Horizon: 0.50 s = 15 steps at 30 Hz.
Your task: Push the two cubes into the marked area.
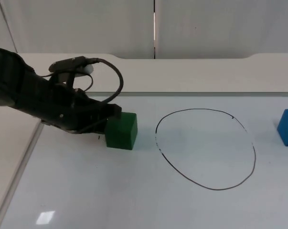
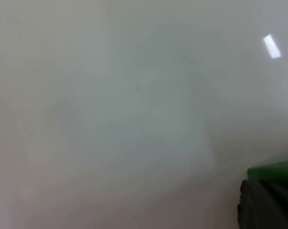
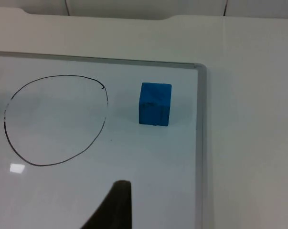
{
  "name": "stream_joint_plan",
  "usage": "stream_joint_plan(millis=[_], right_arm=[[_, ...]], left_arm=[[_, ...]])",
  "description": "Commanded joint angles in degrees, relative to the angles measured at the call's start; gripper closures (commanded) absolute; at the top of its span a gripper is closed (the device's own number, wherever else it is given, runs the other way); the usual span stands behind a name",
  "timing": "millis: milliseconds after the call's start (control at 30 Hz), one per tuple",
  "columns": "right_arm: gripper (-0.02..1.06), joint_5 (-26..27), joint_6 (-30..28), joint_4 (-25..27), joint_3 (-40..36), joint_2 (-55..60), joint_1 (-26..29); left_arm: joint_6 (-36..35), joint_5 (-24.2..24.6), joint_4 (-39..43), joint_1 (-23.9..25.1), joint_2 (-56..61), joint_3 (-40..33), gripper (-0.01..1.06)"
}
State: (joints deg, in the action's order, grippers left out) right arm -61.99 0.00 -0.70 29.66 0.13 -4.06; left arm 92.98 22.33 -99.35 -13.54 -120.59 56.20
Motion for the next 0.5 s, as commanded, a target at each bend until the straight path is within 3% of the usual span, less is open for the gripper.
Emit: stream_joint_plan(millis=[0, 467], right_arm=[[-0.01, 0.18, 0.0, 0.01, -0.16, -0.13, 0.33], [-0.01, 0.18, 0.0, 0.01, -0.16, -0.13, 0.33]], left_arm=[[-0.44, -1.42, -0.6, -1.47, -0.07, 0.21, 1.05], [-2.48, -2.14, -0.6, -1.88, -0.07, 0.21, 1.05]])
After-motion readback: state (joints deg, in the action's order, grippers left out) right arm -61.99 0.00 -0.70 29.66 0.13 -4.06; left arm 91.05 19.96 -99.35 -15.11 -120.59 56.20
